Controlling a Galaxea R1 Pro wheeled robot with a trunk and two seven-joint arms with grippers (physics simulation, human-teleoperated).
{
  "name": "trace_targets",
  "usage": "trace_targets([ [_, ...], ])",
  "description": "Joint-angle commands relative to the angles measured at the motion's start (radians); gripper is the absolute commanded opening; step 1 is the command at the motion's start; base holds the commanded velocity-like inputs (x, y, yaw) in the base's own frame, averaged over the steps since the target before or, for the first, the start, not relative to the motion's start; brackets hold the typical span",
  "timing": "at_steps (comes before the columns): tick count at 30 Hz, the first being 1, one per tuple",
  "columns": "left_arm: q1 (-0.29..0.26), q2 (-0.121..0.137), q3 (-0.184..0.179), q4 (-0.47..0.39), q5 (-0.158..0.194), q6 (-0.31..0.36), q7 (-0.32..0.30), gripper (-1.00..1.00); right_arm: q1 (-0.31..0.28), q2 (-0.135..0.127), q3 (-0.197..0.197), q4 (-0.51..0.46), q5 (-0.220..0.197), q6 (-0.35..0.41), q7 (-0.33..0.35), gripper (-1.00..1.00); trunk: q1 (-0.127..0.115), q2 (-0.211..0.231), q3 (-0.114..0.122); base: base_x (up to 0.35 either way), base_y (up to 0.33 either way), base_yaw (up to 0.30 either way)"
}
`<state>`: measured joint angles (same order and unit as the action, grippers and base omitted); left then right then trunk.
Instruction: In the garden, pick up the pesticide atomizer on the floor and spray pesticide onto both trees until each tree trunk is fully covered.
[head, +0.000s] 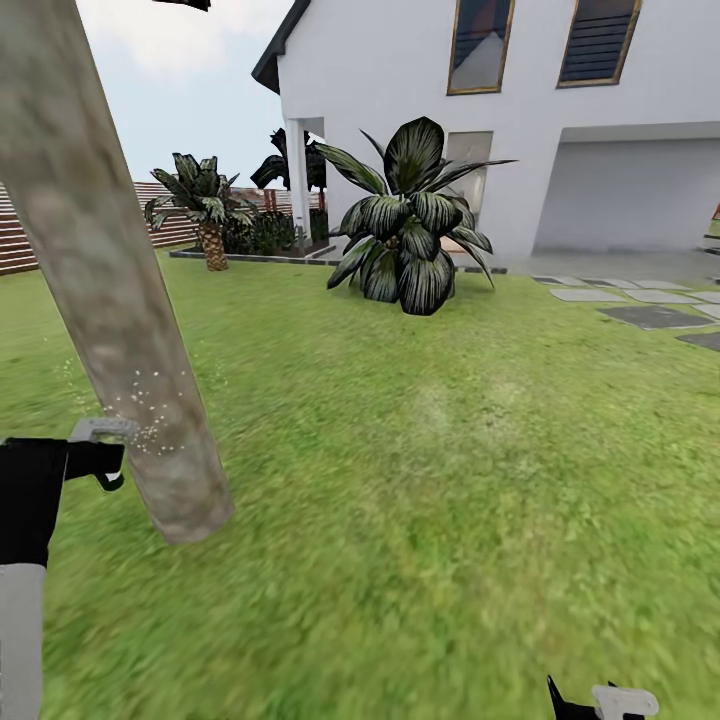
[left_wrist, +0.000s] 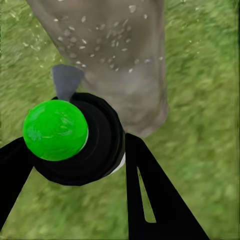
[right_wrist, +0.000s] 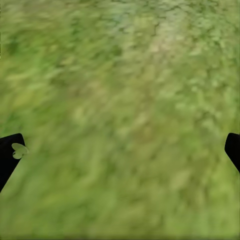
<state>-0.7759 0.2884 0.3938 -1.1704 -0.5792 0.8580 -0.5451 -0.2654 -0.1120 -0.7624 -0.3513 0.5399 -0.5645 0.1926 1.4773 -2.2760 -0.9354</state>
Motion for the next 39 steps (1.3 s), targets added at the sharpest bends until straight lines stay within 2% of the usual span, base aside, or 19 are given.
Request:
trace_targets([
  [1,-0.001,0.000,-0.015,-0.020,-0.002,0.015,-0.006,-1.00,0.000,0.000,0.000,0.000,0.000,0.000,0.000,1.00,0.000,0.000,0.000,0.000,0.000,0.000],
  [4,-0.002,0.010,-0.026,-0.063,-0.002,0.093,-0.055,-1.00,0.000,0.000,0.000,0.000,0.000,0.000,0.000,1.00,0.000,0.000,0.000,0.000,0.000,0.000],
  [9,0.007,0.029,-0.019,-0.070,-0.010,0.103,-0.081,-1.00,0.000,0.000,0.000,0.000,0.000,0.000,0.000,1.00,0.000,0.000,0.000,0.000,0.000,0.000],
  [12,0.011,0.065,-0.008,-0.071,-0.012,0.106,-0.081,-1.00,0.000,0.000,0.000,0.000,0.000,0.000,0.001,1.00,0.000,0.000,0.000,0.000,0.000,0.000],
  [13,0.011,0.088,0.010,-0.071,-0.009,0.109,-0.083,-1.00,0.000,0.000,0.000,0.000,0.000,0.000,0.001,1.00,0.000,0.000,0.000,0.000,0.000,0.000],
  [15,0.011,0.099,0.023,-0.071,-0.007,0.110,-0.083,-1.00,0.000,0.000,0.000,-0.001,-0.001,0.000,0.001,1.00,0.000,0.000,0.000,0.000,0.000,0.000],
  [23,0.014,0.095,0.015,-0.076,-0.005,0.109,-0.081,-1.00,0.000,0.000,0.000,-0.002,-0.002,0.000,0.000,1.00,0.000,0.000,0.000,0.000,-0.004,0.170],
  [26,0.014,0.095,0.022,-0.077,-0.004,0.108,-0.081,-1.00,0.000,0.000,0.000,-0.002,-0.002,0.000,0.001,1.00,0.000,0.000,0.000,0.033,-0.111,0.129],
  [39,0.016,0.089,0.020,-0.073,-0.006,0.104,-0.078,-1.00,-0.001,0.000,0.000,-0.002,-0.002,0.000,0.000,1.00,0.000,0.000,0.000,0.044,-0.251,0.005],
])
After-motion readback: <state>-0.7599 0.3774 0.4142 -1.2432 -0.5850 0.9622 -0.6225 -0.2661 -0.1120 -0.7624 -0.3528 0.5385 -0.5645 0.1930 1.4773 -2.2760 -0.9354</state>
